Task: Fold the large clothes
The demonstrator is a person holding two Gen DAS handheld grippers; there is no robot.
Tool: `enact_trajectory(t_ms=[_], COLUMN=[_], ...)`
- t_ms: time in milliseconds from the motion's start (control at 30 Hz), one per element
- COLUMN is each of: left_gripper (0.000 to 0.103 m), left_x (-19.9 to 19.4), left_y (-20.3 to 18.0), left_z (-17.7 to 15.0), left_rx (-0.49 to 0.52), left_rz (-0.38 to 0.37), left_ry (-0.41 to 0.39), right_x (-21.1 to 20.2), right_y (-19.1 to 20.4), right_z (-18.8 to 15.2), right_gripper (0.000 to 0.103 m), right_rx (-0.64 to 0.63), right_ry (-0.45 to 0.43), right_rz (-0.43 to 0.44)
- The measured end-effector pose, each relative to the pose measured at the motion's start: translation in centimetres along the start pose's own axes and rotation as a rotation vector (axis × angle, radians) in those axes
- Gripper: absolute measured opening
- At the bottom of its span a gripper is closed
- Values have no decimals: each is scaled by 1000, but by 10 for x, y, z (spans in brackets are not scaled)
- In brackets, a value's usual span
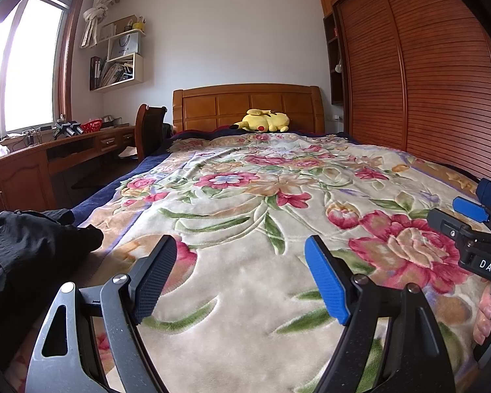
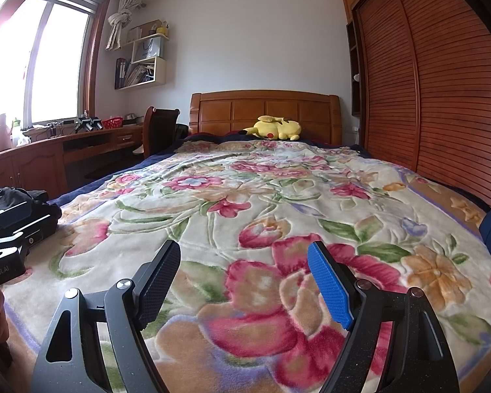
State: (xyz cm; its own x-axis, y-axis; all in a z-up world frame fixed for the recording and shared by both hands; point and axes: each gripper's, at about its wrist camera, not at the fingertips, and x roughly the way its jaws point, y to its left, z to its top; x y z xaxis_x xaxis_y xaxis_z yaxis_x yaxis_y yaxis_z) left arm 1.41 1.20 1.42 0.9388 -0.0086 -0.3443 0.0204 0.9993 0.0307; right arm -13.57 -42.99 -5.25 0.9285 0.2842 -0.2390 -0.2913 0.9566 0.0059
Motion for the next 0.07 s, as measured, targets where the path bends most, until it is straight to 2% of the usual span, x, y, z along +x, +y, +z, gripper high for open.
enact_trajectory(t_ms=[67], left_gripper=[81], left_x=[0], left_y=[0], left_z=[0], left_rx=[0], left_rz=[0], left_ry=[0], right_x=[0], right_y=[0], right_z=[0], right_gripper=[82], right_rx=[1], right_ry=[1], right_rz=[1])
